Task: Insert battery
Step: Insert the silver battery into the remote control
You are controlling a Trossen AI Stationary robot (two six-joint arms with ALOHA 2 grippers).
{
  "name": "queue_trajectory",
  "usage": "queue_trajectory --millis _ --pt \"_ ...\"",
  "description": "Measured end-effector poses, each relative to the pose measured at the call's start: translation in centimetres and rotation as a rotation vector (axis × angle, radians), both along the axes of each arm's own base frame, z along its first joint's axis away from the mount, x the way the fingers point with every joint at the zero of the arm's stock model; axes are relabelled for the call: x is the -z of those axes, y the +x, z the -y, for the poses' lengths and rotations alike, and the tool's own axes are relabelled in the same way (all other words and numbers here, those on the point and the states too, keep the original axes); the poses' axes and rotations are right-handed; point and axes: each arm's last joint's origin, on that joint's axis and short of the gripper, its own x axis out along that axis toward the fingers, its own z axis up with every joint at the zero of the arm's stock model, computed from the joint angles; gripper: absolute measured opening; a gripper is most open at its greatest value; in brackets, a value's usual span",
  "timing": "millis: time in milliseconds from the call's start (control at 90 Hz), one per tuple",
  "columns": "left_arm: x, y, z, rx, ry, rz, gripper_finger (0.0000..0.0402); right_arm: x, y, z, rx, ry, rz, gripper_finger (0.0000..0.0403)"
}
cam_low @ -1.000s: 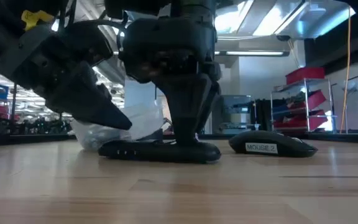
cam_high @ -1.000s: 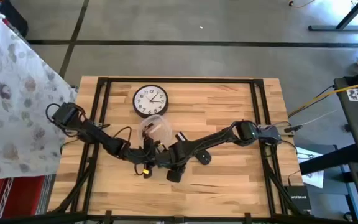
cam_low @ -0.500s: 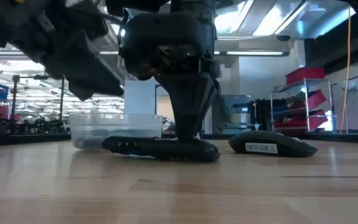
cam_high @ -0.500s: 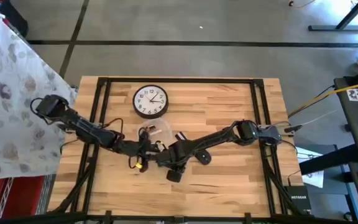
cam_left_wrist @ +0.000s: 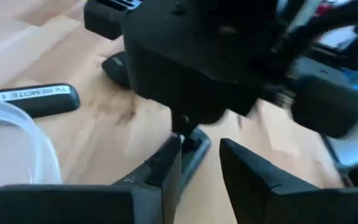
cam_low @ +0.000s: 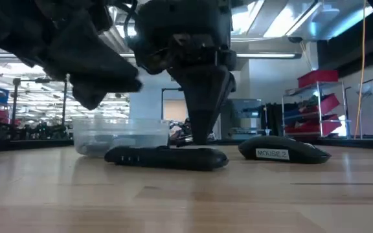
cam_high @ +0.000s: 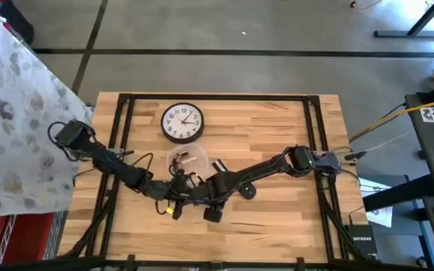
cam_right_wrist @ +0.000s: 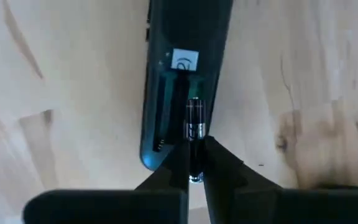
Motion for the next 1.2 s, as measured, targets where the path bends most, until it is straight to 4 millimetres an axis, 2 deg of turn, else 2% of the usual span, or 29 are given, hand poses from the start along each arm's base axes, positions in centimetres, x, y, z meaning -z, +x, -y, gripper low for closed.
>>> queue_trajectory --millis 267,378,689,811,1100,1200 --pt "1.9 2.5 1.2 -0.056 0.108 -0.148 0.0079 0.2 0.2 0.4 0.052 0.018 0.001 0.0001" --pt "2.4 2.4 1.0 -0.104 0.121 -0.199 0.0076 1.0 0.0 0.9 0.067 0.038 -0.025 0.0001" --pt "2.8 2.2 0.6 -0.125 0.109 -0.262 0.0075 1.4 0.1 1.0 0.076 0.059 -0.012 0.0001" --pt "2.2 1.9 0.9 -0.094 0.092 -0.258 0.0075 1.4 0.1 0.9 0.072 0.055 -0.010 0.0001" --pt "-1.5 0.5 -0.1 -0.079 0.125 -0.263 0.0075 1.4 0.1 0.8 0.064 0.053 -0.006 0.0001" --pt "-1.6 0.3 0.1 -0.032 0.134 -0.284 0.0075 1.4 0.1 0.7 0.030 0.062 -0.005 0.0001"
